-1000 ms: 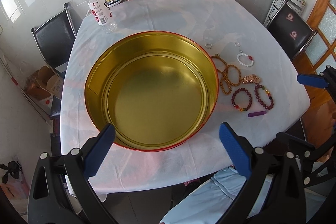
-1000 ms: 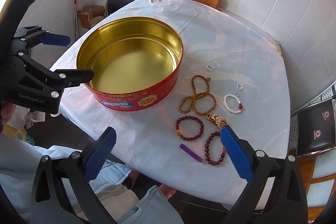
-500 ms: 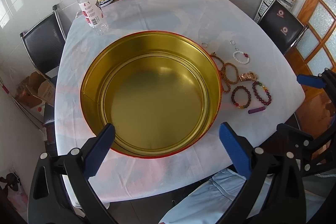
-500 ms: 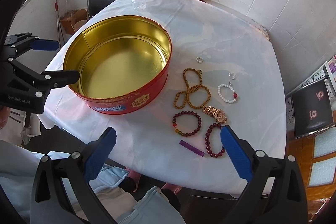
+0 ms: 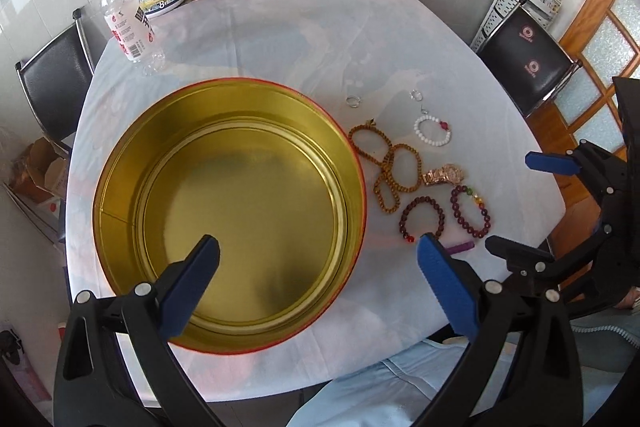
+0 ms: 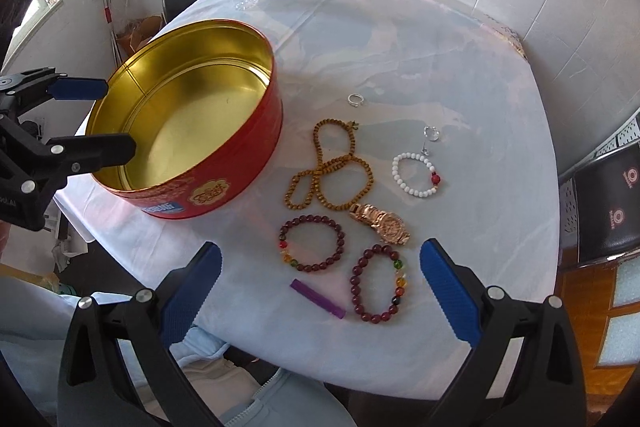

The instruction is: Organize jewelry

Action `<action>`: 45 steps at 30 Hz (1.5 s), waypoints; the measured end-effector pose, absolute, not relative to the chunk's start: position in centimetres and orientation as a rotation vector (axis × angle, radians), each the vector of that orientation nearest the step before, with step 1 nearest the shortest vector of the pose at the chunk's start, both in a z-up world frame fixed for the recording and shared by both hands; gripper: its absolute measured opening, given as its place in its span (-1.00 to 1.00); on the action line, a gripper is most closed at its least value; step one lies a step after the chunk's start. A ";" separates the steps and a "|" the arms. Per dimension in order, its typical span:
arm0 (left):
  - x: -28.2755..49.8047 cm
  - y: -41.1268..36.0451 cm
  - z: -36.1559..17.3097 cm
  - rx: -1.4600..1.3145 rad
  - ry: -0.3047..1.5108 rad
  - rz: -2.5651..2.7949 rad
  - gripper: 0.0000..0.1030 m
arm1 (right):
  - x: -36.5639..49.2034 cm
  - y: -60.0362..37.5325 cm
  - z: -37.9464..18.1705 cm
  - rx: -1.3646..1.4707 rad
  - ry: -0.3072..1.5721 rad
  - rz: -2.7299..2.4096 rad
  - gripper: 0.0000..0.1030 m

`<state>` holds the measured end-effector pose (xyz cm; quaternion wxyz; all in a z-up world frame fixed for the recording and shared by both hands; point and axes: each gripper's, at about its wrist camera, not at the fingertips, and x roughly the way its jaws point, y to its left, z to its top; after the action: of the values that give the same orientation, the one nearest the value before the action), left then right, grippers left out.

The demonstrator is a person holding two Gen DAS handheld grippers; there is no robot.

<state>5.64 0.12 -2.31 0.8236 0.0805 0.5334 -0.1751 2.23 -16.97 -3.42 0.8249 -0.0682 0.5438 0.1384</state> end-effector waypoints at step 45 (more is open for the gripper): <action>26.8 -16.2 -16.4 0.493 1.408 -0.392 0.87 | 22.1 -27.5 -16.2 -0.120 1.183 0.348 0.72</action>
<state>26.81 -16.22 -16.42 0.7170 0.2226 0.6364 -0.1771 22.09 -27.50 -16.24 0.8141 -0.0562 0.5545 0.1632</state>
